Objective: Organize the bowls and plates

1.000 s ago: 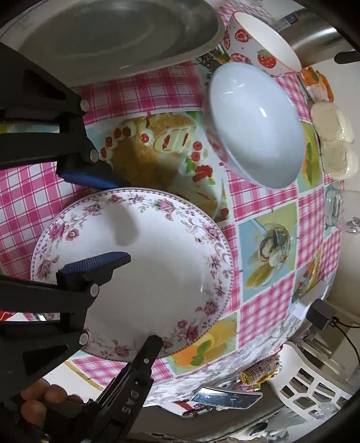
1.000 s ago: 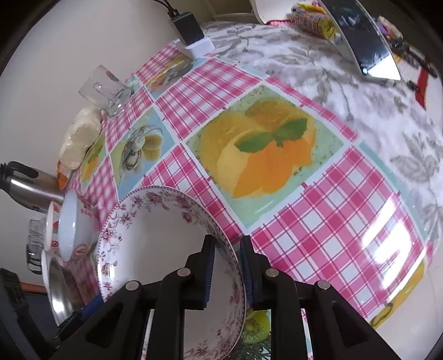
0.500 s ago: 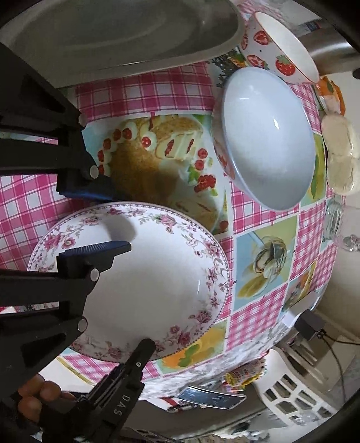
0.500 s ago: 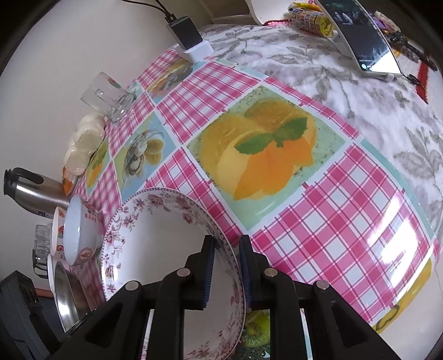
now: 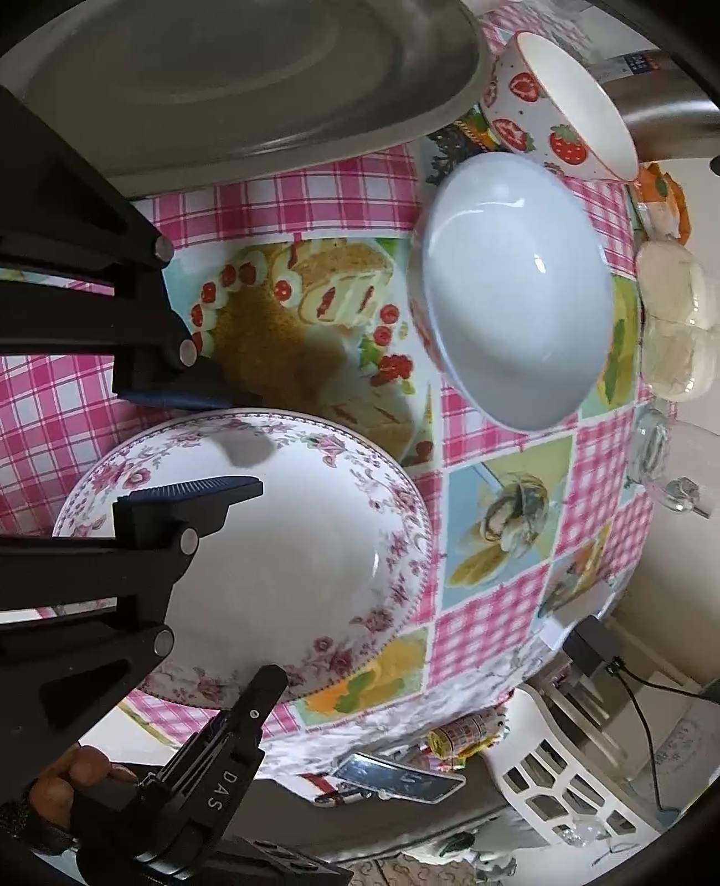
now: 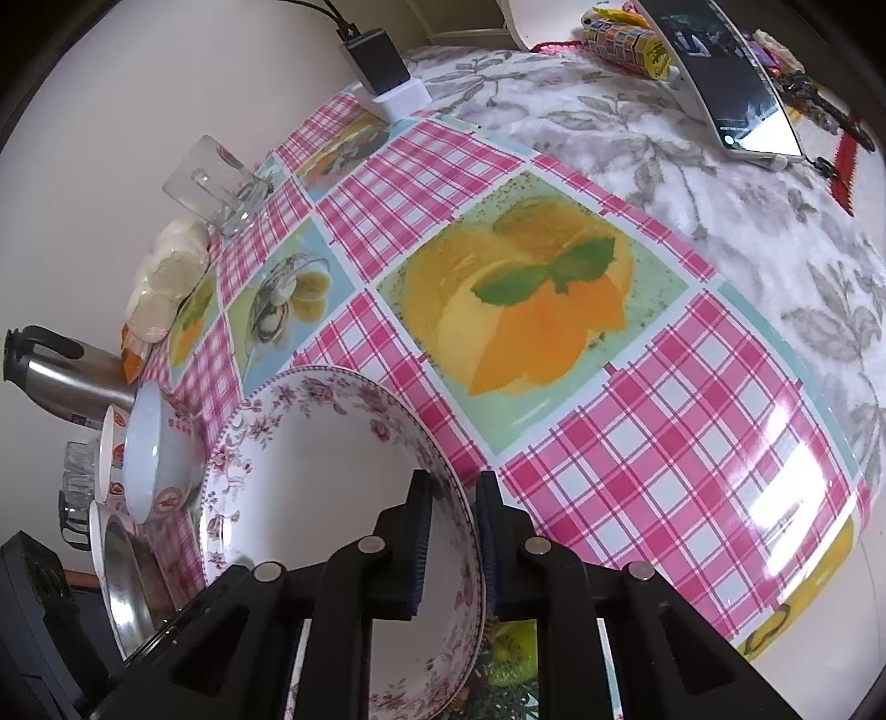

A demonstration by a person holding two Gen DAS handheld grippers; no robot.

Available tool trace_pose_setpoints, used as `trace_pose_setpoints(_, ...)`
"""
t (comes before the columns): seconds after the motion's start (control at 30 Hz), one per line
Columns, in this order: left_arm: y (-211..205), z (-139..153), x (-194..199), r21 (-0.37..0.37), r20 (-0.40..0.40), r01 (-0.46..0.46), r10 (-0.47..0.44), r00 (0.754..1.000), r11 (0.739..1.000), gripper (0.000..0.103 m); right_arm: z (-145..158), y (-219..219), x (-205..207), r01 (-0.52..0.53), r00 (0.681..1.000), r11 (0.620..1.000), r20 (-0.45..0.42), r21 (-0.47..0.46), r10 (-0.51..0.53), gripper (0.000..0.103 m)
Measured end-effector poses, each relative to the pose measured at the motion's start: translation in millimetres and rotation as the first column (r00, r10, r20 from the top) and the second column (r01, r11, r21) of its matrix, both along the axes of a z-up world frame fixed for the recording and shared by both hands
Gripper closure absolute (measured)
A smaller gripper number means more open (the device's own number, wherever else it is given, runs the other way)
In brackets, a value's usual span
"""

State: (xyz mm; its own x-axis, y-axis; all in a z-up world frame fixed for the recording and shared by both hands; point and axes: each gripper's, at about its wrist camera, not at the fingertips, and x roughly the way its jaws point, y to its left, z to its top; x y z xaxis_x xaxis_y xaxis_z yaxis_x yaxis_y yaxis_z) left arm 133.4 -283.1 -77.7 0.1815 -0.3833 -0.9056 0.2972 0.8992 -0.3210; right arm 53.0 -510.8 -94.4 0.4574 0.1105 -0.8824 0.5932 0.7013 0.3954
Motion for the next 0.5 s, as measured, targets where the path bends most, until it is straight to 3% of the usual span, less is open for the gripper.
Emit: trace_pose_setpoints(0.5, 4.9, 17.5, 2.2, -0.026, 0.041, -0.009, 0.01, 0.999, 1.0, 0.08, 17.4, 6.5, -2.5, -0.064, 0.997, 0.997, 0.041, -0.035, 0.066, 0.086)
